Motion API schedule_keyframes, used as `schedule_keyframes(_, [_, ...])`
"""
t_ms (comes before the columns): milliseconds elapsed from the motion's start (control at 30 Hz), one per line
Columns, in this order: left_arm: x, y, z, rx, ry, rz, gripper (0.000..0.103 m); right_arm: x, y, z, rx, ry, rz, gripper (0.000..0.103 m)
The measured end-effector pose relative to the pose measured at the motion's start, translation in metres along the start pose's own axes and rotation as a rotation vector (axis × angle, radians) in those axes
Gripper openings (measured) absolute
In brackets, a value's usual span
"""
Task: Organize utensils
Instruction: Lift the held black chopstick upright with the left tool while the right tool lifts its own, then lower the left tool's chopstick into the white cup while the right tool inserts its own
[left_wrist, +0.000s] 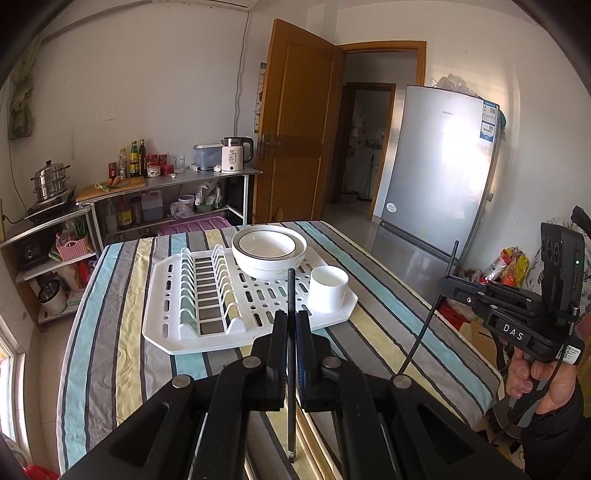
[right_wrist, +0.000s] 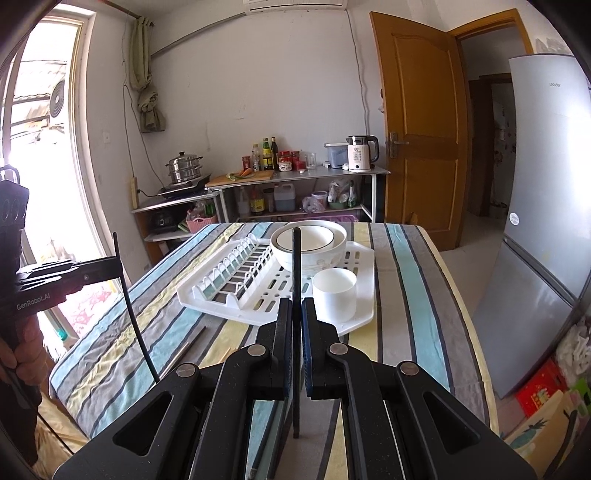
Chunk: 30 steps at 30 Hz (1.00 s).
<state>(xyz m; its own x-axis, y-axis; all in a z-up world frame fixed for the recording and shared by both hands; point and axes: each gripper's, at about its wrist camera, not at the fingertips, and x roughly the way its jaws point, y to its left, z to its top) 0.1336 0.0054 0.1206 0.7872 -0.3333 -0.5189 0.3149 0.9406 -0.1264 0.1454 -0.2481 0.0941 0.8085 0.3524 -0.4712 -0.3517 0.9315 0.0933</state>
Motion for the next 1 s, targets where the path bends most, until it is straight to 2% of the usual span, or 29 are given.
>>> schedule_keyframes(300, [0.004, 0.001, 0.014, 0.013, -0.011, 0.0, 0.004, -0.002, -0.001, 0.005, -0.003, -0.013, -0.003, 0.005])
schedule_keyframes(500, [0.019, -0.002, 0.035, 0.024, -0.006, -0.008, 0.004, 0.003, -0.005, 0.02, 0.002, -0.029, -0.007, 0.005])
schedule_keyframes(1000, [0.089, -0.015, 0.128, 0.022, -0.042, -0.067, 0.004, 0.031, -0.033, 0.08, 0.037, -0.103, -0.016, 0.005])
